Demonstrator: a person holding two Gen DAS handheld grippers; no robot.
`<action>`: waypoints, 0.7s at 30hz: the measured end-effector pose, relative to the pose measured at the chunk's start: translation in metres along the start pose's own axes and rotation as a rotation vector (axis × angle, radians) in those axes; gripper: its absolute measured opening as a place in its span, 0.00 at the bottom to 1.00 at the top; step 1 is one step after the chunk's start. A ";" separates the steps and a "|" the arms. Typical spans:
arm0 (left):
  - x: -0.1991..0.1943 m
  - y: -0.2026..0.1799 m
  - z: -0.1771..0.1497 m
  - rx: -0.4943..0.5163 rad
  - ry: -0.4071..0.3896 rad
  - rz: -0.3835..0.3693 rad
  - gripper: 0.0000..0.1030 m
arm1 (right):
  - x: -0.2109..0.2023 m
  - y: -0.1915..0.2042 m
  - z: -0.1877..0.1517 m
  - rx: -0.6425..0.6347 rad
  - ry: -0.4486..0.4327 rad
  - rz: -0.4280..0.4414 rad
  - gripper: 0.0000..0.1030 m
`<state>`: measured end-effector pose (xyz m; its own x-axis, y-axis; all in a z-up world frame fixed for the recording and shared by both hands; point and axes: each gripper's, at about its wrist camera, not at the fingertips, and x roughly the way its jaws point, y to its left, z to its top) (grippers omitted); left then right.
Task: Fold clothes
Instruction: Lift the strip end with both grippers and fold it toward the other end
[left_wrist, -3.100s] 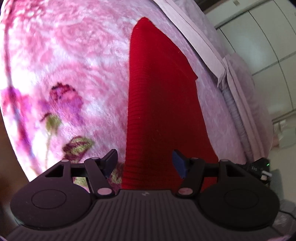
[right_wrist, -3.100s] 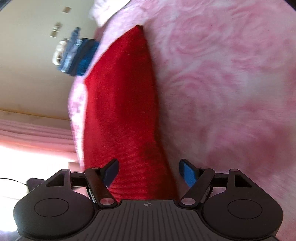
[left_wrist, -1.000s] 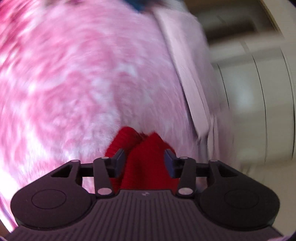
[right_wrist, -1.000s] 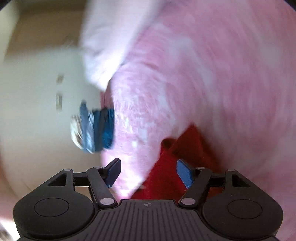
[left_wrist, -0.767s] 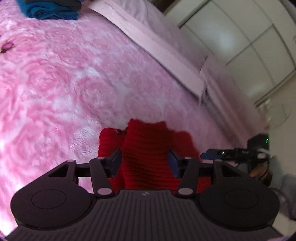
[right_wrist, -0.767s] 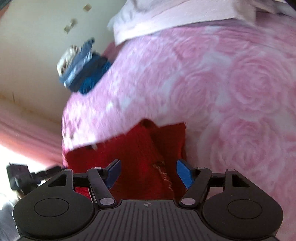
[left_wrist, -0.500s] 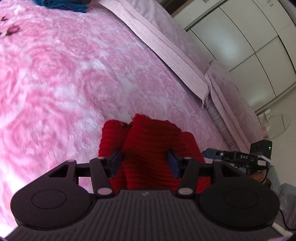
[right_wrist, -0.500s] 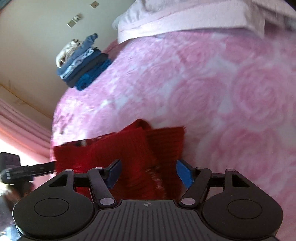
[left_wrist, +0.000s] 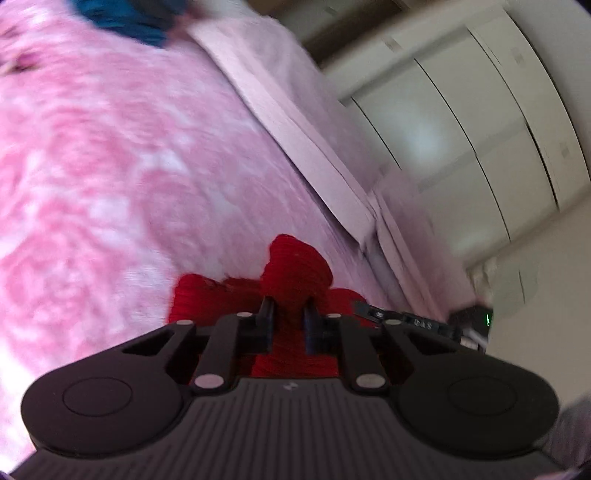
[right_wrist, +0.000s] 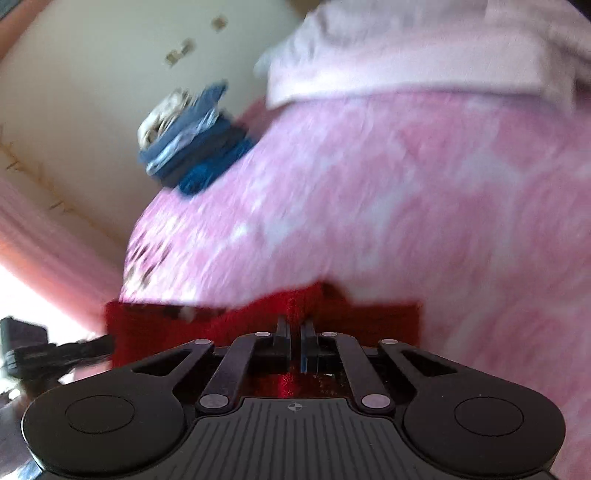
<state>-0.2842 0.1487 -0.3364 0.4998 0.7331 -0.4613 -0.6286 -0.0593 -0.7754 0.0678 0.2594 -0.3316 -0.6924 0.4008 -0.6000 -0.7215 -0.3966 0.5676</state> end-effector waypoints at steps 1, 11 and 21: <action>0.003 0.008 0.000 -0.032 -0.006 0.032 0.11 | 0.002 0.002 0.003 -0.007 -0.016 -0.025 0.02; 0.015 0.006 0.004 0.034 -0.112 0.112 0.11 | 0.038 0.015 0.011 -0.075 -0.099 -0.202 0.02; 0.046 0.008 -0.005 0.052 0.023 0.316 0.26 | 0.066 0.014 0.011 -0.057 0.066 -0.263 0.30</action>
<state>-0.2629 0.1782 -0.3658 0.2882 0.6684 -0.6857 -0.7841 -0.2464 -0.5697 0.0119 0.2893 -0.3573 -0.4778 0.4427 -0.7588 -0.8733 -0.3327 0.3558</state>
